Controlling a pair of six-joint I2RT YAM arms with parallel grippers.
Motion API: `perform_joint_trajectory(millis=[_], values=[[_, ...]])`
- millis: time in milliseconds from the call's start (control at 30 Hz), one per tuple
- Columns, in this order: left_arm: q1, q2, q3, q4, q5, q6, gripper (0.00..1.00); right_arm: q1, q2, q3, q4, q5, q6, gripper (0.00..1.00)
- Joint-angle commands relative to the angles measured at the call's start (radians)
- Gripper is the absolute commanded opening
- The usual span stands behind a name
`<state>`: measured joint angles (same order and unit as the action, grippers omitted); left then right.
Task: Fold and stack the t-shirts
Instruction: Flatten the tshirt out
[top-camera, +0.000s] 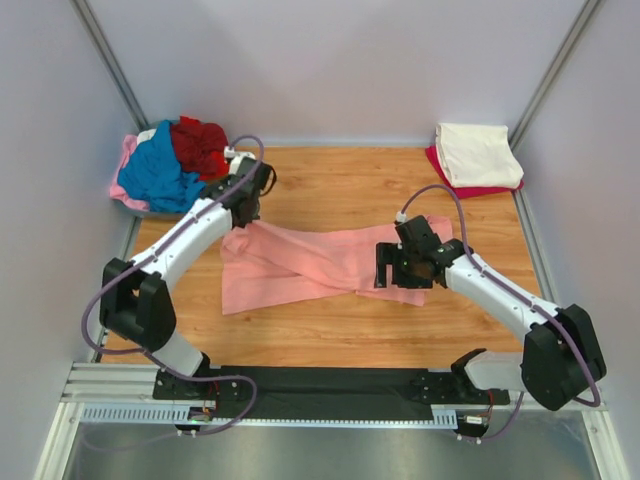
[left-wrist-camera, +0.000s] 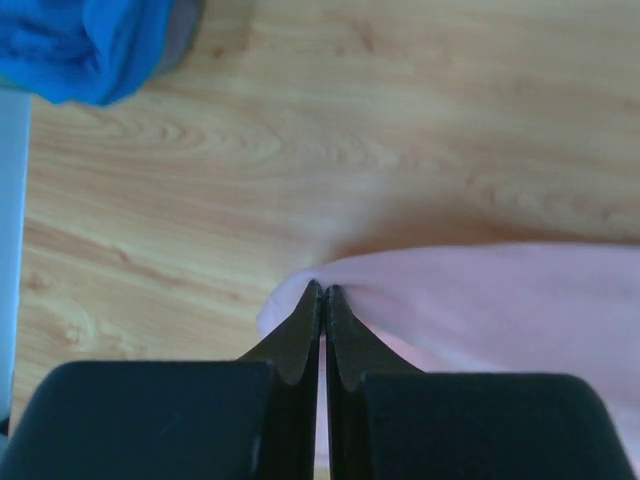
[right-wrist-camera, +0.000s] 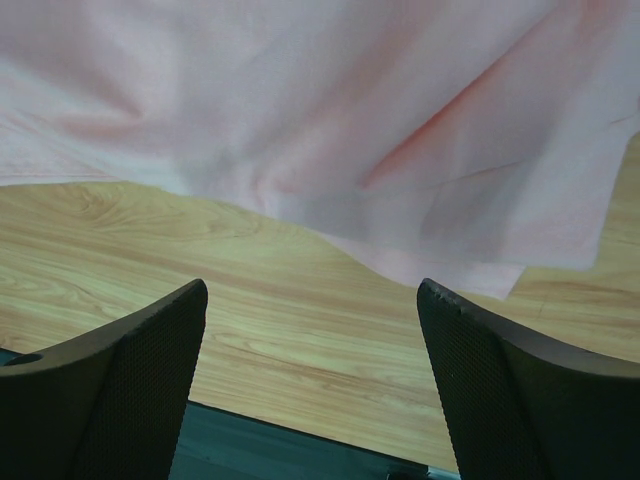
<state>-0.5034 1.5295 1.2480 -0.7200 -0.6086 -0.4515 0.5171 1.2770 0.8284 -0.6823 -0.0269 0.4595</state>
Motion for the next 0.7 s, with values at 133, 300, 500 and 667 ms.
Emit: perform_joint_trajectory(millis=[133,300,500,667], values=[[0.228,0.309,0.31,-0.061,0.214,0.12,0.05,0.006,0.001,0.071,-0.023,-0.008,-0.018,0.87],[0.279,0.414,0.418,-0.168,0.282,0.085,0.47,0.006,-0.037,0.064,-0.04,0.004,-0.007,0.87],[0.175,0.128,0.188,-0.023,0.092,0.053,0.63,0.006,-0.039,0.04,-0.011,-0.001,0.011,0.87],[0.109,0.028,0.026,0.092,0.007,0.022,0.58,0.018,-0.019,0.043,0.0,-0.004,0.014,0.86]])
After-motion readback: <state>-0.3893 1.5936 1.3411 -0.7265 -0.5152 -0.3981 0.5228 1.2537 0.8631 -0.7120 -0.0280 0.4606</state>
